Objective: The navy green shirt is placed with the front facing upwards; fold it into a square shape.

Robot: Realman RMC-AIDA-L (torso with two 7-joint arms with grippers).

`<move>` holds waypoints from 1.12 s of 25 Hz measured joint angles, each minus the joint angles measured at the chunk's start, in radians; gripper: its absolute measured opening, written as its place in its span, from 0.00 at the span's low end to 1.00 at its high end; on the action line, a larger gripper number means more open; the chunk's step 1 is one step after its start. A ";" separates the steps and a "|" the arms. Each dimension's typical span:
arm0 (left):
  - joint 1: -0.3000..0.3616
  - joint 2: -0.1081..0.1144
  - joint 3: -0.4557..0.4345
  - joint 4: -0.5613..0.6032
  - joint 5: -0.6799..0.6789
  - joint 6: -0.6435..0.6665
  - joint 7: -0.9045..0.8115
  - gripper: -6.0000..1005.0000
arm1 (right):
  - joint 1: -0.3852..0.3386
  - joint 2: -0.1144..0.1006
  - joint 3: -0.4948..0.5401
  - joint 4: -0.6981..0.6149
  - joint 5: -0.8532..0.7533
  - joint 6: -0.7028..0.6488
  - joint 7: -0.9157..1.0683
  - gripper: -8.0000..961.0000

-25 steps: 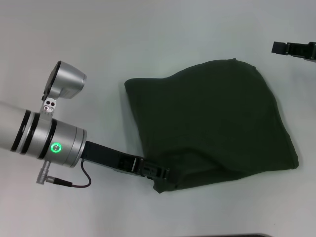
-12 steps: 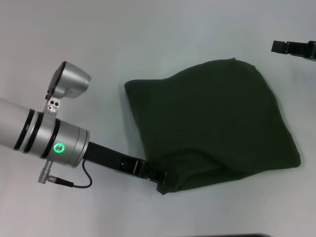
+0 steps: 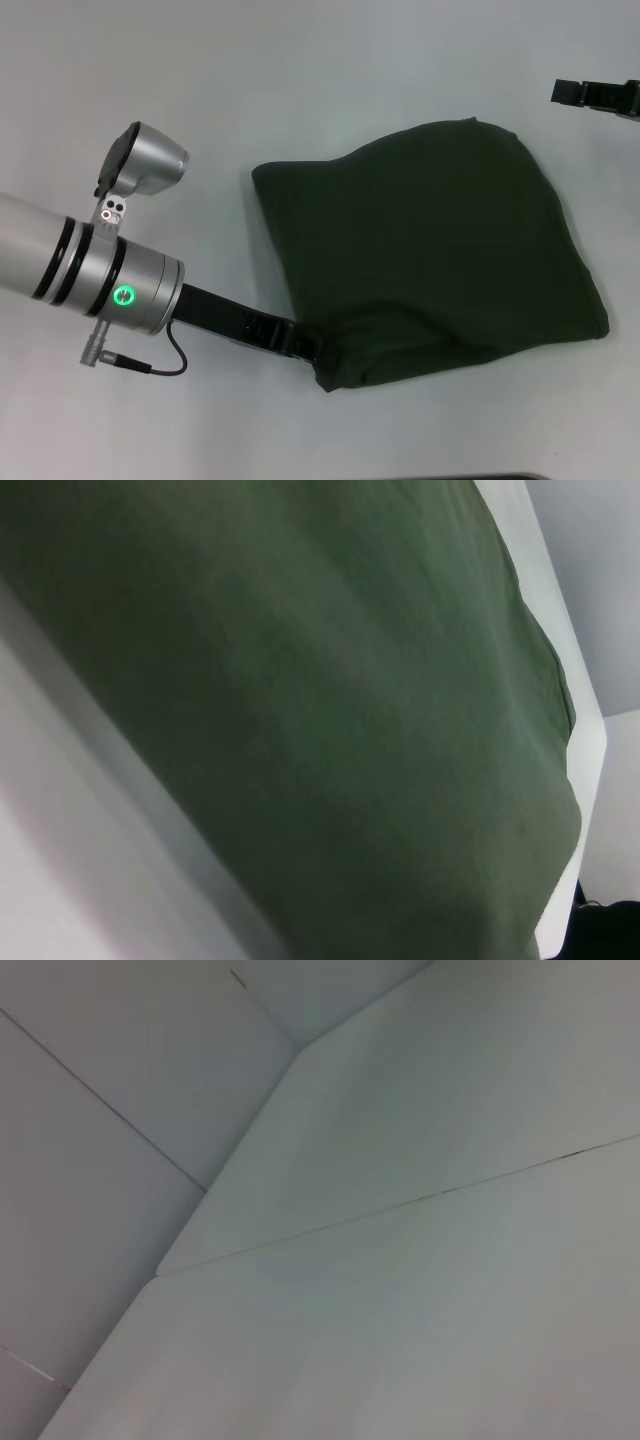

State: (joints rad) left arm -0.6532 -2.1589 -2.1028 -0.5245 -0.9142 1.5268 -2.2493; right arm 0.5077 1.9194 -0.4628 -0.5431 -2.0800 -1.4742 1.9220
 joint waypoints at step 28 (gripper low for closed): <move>0.053 0.103 -0.089 -0.013 -0.002 -0.019 0.045 0.02 | 0.022 0.018 -0.043 0.012 -0.009 0.021 0.000 0.33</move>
State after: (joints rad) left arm -0.6002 -2.0561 -2.1918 -0.5371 -0.9160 1.5078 -2.2041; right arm 0.5298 1.9378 -0.5062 -0.5308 -2.0885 -1.4536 1.9219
